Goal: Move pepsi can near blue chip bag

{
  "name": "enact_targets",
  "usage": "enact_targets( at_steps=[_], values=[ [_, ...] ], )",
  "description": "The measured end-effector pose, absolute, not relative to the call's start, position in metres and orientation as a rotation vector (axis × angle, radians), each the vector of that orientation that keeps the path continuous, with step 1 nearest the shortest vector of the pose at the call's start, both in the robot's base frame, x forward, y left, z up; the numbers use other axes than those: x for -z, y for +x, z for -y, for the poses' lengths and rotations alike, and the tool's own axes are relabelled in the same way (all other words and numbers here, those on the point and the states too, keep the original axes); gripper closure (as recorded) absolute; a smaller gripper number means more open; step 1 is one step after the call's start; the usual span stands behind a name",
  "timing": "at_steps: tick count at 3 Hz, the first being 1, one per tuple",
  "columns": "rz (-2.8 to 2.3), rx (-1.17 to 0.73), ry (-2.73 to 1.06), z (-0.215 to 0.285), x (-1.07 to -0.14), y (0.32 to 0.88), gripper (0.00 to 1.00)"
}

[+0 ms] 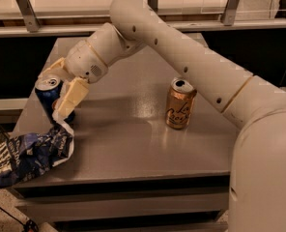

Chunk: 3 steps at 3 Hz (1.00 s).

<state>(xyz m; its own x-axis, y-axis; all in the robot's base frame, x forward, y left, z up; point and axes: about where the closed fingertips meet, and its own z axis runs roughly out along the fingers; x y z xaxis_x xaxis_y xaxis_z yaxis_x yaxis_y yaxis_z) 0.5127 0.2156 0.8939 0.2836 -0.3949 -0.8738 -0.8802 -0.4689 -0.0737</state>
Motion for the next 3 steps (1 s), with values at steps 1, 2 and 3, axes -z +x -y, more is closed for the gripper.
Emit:
enact_targets(
  at_steps=[1,2,3],
  values=[
    [-1.113,-1.090,-2.007,-0.214,-0.910,0.515,0.00],
    [-1.092,-1.037,-1.997,-0.199,-0.947,0.517,0.00],
    [-1.092,-1.036,-1.997,-0.199,-0.947,0.517,0.00]
  ],
)
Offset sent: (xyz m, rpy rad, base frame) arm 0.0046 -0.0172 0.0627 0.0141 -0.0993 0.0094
